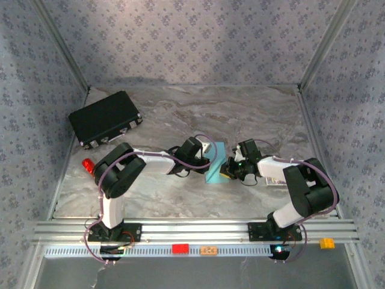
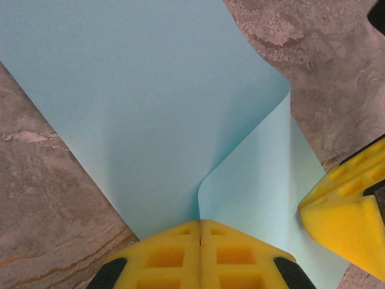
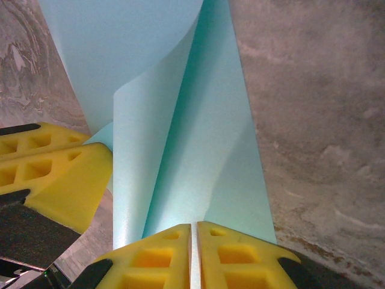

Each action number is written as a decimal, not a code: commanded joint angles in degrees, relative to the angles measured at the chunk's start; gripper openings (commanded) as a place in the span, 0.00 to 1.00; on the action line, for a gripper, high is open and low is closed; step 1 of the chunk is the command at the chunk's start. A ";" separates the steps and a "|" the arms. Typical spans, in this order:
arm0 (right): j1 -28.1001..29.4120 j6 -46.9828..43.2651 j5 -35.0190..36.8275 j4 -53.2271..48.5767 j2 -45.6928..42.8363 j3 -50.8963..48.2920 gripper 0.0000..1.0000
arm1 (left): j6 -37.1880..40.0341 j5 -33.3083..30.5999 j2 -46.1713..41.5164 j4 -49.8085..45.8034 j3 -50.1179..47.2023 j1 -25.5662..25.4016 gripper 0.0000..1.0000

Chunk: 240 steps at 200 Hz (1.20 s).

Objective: Fold a paper plane with a square sheet of paper (pick it up from the middle)
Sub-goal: Fold the triangle a second time at the center of the table.

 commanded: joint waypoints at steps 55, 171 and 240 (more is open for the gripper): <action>-0.54 -0.32 0.96 -1.53 -0.57 -0.70 0.13 | 1.10 -0.48 -1.27 0.07 1.67 0.36 0.00; -0.56 -0.24 0.97 -1.43 -0.54 -0.70 0.13 | 0.38 1.15 2.42 -0.73 2.07 0.39 0.00; -1.51 0.08 -0.52 -1.99 -2.51 1.23 0.15 | -0.34 1.66 2.53 -0.55 1.16 0.31 0.00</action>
